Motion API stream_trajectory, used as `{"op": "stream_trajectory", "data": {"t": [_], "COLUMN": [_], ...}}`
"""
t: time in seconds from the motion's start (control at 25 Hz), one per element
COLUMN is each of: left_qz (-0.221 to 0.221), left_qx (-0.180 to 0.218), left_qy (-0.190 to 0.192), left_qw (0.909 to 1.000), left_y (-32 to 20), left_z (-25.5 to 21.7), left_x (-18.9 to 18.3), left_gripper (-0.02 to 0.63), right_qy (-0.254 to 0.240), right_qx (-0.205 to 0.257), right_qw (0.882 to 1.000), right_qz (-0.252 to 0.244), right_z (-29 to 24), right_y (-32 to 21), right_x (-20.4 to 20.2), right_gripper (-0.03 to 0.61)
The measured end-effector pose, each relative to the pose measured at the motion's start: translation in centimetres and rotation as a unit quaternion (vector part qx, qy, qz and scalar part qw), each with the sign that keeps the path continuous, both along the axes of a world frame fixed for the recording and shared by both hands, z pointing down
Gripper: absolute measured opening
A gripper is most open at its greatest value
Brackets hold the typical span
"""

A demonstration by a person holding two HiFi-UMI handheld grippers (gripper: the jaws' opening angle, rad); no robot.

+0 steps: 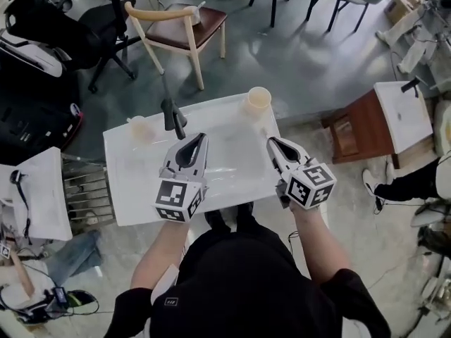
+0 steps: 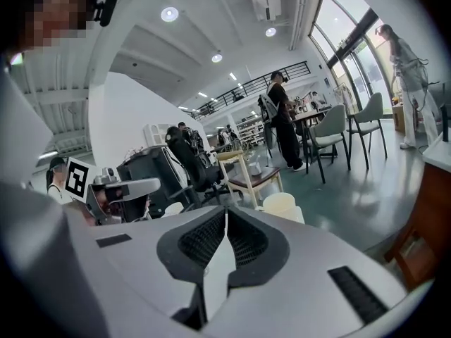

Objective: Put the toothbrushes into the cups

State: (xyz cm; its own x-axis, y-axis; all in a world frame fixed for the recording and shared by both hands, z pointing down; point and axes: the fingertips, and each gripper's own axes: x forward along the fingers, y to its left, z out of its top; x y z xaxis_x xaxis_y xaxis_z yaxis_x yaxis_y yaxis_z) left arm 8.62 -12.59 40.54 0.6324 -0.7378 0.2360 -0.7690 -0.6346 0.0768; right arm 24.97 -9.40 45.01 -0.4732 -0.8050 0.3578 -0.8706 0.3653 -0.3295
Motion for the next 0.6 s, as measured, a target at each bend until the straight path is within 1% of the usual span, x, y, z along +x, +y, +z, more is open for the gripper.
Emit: {"op": "stream_trajectory", "data": {"t": [0.24,0.44,0.52,0.6], "left_qz": [0.024,0.031,0.033,0.035], "left_qx": [-0.027,-0.047,-0.057,-0.065], "left_qy": [0.004,0.007,0.008,0.008], "left_qw": [0.9993,0.9984,0.9978,0.9972], "left_y": [-1.3,-2.9,-3.1,-3.1], "left_z": [2.6,5.5,6.6,7.5], "left_x": [3.5,5.5,6.0,6.4], "left_gripper": [0.015,0.015,0.015,0.015], "right_qy": [0.023,0.035,0.038,0.048], "right_qx": [-0.062,-0.102,-0.123,-0.143], "right_qw": [0.998,0.994,0.992,0.988], "right_qz": [0.007,-0.001,-0.01,-0.016], "right_z": [4.4,7.8,9.3,10.9], "right_y": [-0.9,-1.8,-1.7,-1.5], "right_x": [3.5,4.4,4.2,4.1], "right_gripper": [0.029,0.038,0.109,0.12]}}
